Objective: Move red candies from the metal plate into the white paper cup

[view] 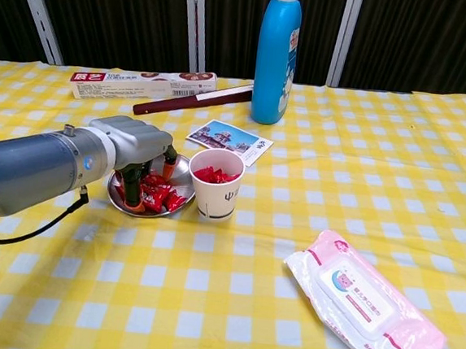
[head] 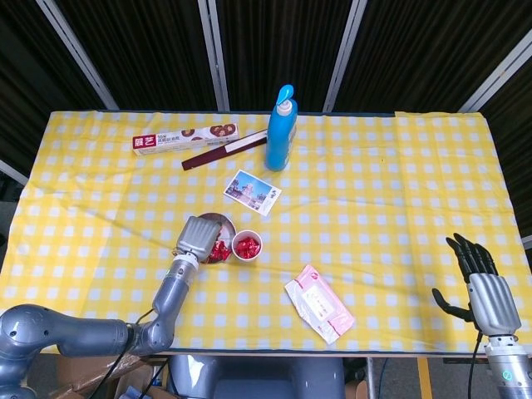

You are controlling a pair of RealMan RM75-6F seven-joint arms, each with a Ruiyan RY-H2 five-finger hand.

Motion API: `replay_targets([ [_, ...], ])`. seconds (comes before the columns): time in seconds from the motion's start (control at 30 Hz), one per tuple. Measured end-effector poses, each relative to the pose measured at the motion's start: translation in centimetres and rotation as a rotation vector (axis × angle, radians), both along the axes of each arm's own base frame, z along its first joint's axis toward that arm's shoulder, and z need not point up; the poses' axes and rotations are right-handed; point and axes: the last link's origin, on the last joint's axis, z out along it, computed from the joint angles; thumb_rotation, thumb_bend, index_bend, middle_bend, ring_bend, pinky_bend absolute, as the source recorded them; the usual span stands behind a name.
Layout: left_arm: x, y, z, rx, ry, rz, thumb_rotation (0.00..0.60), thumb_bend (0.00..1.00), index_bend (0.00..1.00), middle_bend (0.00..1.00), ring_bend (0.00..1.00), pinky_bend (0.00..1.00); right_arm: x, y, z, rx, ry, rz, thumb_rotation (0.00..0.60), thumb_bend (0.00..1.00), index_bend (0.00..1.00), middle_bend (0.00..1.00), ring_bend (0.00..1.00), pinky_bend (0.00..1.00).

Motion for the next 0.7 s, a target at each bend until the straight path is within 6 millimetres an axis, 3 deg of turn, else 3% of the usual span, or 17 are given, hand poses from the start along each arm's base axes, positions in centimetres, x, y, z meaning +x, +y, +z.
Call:
replay_targets([
  [0.33, 0.15, -0.05, -0.28, -0.003, 0.000, -0.005, 0.600, 0.35, 0.49, 0.89, 0.96, 0.97, 0.02, 0.01, 0.00, 0.001, -0.003, 0.002, 0.600, 0.39, 0.00, 0.00, 0.00, 0.00],
  [0.7, 0.12, 0.29, 0.47, 0.019, -0.020, -0.004, 0.600, 0.37, 0.53, 0.89, 0.96, 0.97, 0.01, 0.04, 0.00, 0.001, -0.006, -0.001, 0.600, 0.39, 0.00, 0.00, 0.00, 0.00],
])
